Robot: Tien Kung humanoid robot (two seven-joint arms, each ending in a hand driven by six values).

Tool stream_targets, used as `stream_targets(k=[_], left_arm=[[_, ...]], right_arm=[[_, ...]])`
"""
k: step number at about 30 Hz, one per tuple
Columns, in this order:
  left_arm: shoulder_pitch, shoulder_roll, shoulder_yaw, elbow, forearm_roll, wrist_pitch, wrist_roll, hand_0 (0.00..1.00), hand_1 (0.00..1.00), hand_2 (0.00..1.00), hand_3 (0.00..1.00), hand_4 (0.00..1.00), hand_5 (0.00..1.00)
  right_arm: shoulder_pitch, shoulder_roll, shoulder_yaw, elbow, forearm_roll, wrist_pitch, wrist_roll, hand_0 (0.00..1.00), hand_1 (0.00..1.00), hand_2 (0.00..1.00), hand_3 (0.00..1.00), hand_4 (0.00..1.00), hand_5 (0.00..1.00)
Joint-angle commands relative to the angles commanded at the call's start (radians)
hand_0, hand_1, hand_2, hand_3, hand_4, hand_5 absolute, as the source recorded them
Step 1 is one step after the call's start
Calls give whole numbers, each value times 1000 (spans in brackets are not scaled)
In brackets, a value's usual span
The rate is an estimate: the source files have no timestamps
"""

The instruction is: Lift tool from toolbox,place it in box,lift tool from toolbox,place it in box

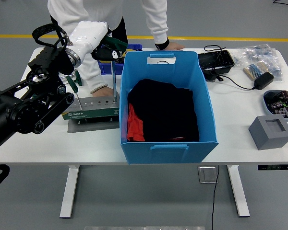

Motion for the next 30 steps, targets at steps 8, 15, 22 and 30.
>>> stream_targets(k=[8, 15, 22, 30], left_arm=[[-23, 28, 14, -38, 6, 11, -31, 278, 96, 106, 107, 651, 496], [-34, 48, 23, -90, 27, 24, -45, 246, 82, 102, 105, 634, 478], [-54, 68, 50, -159, 72, 75, -68, 212, 67, 100, 102, 602, 469], [-65, 63, 70, -207, 76, 135, -101, 203, 56, 92, 103, 592, 494]], right_arm=[[-3, 0, 2, 0, 0, -1, 0, 679, 663, 728, 575, 779, 691], [-8, 3, 7, 0, -7, -1, -3, 679, 663, 730, 574, 779, 692], [-13, 4, 12, 0, -15, -2, -5, 680, 664, 729, 575, 778, 692], [-15, 6, 12, 0, -19, -3, -6, 680, 663, 729, 574, 778, 692]])
